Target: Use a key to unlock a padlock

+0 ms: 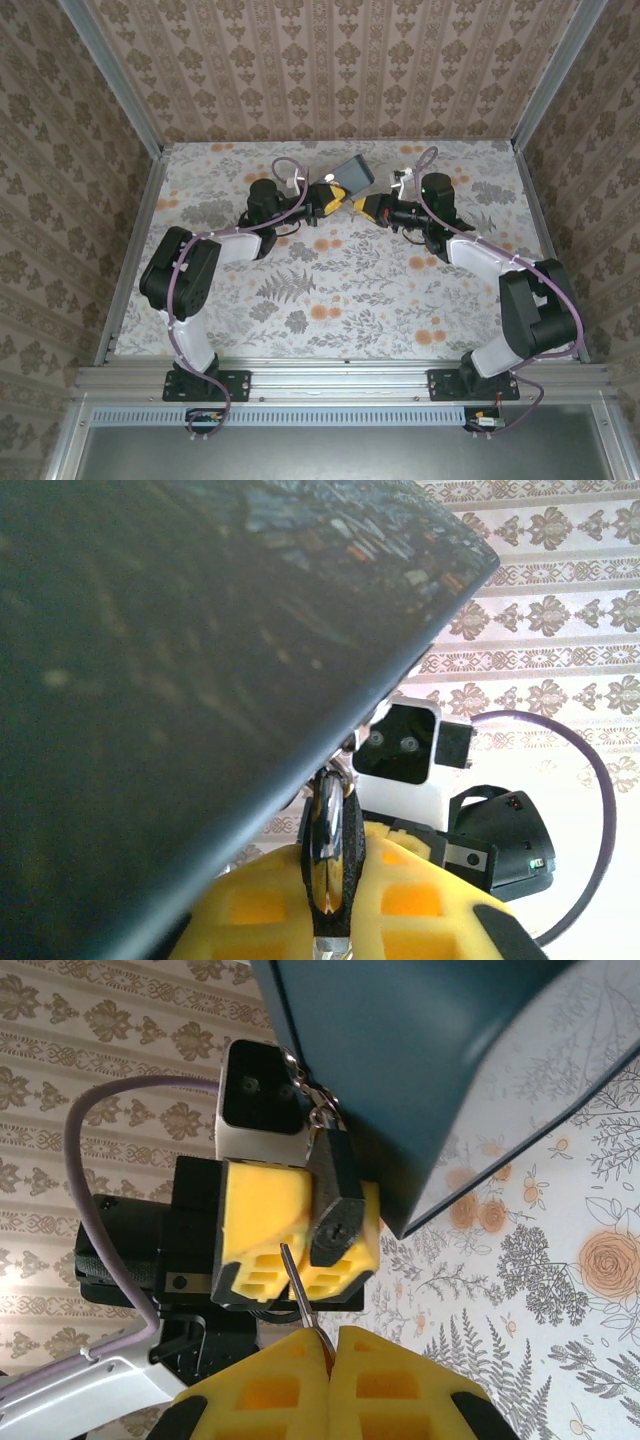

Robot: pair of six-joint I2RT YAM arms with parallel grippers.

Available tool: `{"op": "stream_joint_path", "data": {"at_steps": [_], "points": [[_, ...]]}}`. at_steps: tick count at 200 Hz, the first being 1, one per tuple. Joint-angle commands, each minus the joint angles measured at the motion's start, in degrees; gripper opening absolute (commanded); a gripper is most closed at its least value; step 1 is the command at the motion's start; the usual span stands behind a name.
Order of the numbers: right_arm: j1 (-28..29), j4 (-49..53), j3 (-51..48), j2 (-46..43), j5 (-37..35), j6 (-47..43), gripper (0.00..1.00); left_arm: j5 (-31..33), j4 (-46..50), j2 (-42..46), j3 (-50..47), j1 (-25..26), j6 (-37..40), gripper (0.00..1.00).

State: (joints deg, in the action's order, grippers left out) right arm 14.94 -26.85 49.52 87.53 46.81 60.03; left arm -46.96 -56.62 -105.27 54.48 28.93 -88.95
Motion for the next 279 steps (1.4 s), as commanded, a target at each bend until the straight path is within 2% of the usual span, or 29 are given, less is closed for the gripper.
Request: {"op": "stream_joint_path", "data": {"at_steps": [1, 279], "points": [[0.18, -0.46, 2.15, 1.19, 0.92, -0.35, 0.00, -0.86, -5.74, 1.39, -0.09, -0.01, 1.15, 0.00], [0.21, -0.95, -0.04, 3.38, 1.74, -0.70, 0.00, 1.62, -10.62, 0.07, -1.50, -1.15, -1.66, 0.00]]}}
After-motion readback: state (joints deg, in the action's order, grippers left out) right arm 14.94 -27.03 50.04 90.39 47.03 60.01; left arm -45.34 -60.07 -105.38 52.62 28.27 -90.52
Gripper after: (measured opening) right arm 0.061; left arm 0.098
